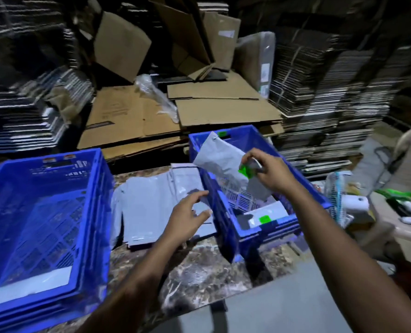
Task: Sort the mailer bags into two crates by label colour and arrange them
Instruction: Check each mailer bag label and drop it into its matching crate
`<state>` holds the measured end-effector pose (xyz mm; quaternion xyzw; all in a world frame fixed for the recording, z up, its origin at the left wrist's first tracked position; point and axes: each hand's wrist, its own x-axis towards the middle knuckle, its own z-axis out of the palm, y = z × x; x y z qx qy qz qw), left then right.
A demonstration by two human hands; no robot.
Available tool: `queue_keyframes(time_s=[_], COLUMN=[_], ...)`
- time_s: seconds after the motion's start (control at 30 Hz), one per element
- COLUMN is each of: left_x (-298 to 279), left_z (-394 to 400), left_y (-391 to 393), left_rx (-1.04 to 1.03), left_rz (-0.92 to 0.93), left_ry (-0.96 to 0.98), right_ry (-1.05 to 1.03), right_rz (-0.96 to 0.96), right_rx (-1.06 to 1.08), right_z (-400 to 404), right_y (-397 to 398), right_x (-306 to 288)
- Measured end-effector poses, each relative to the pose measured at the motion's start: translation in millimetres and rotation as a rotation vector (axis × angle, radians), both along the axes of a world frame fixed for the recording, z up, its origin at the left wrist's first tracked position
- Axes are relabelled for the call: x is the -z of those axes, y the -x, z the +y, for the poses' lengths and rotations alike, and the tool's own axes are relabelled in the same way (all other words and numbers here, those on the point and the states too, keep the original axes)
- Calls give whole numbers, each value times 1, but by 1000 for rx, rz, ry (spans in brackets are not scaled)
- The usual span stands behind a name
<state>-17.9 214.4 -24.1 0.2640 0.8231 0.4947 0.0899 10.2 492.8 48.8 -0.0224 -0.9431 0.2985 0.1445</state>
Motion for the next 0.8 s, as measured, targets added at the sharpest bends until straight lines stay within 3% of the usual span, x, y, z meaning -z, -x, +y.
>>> queue_keyframes(time_s=[0.27,0.37,0.43,0.67,0.8], left_x=[24,32,34,35,39], left_z=[69,73,75,74,72], left_y=[2,0,-1,-2,-2], left_rx=[199,209,196,191,194], left_rz=[217,230,257,237,201], left_ry=[440,482,499,525,504], right_ry=[-419,-354,-177,-506,-360], right_rz=[-592,-714,-870,-1002,-979], right_rx=[72,-49,-134,-226,-162], right_z=[76,91,93,75,80], right_y=[37,47,58,52,54], right_x=[47,65,84,137,124])
